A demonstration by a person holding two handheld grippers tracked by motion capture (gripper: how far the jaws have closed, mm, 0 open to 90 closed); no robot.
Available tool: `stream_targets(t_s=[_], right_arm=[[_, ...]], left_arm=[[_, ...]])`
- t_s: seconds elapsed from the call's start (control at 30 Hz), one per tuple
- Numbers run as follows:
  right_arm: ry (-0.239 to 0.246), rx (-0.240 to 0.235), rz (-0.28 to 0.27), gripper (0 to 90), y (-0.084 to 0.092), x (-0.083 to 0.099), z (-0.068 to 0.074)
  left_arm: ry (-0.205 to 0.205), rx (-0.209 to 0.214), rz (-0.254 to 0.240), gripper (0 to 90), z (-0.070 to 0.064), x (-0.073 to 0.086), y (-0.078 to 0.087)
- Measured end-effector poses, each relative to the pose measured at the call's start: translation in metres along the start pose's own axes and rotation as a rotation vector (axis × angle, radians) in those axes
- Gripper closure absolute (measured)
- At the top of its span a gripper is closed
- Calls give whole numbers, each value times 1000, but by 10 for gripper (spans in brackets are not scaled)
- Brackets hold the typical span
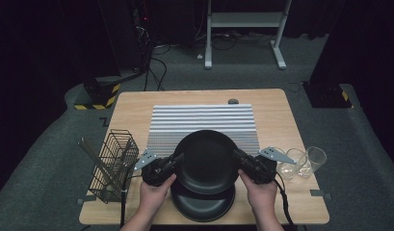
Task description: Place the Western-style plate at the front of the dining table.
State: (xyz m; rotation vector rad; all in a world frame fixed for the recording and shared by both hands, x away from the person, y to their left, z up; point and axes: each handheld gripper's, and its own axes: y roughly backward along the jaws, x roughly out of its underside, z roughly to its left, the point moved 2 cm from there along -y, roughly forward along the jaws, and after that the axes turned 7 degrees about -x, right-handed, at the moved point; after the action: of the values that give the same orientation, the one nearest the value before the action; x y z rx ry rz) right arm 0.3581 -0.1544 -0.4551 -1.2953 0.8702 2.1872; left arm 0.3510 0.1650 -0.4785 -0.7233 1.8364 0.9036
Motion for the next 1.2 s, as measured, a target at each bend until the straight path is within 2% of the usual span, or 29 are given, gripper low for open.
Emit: stream_targets(t_s=[0.33,0.57,0.7,0.87,1.2], right_arm=[[15,2,11,794,-11,-8,-6],[16,10,16,795,-19,-12,-8],[16,11,14,794,-24,-16,-13],[19,20,19,795,-29,-19,-15],[18,35,15,796,-32,-28,-19]], left_arm=[[21,-5,5,742,9,-4,-10],[22,-10,13,737,15,-8,-16],[9,-9,6,738,19,-12,-21],[22,-6,18,737,25,-12,-27],[19,-10,31,729,26,-21,-37]])
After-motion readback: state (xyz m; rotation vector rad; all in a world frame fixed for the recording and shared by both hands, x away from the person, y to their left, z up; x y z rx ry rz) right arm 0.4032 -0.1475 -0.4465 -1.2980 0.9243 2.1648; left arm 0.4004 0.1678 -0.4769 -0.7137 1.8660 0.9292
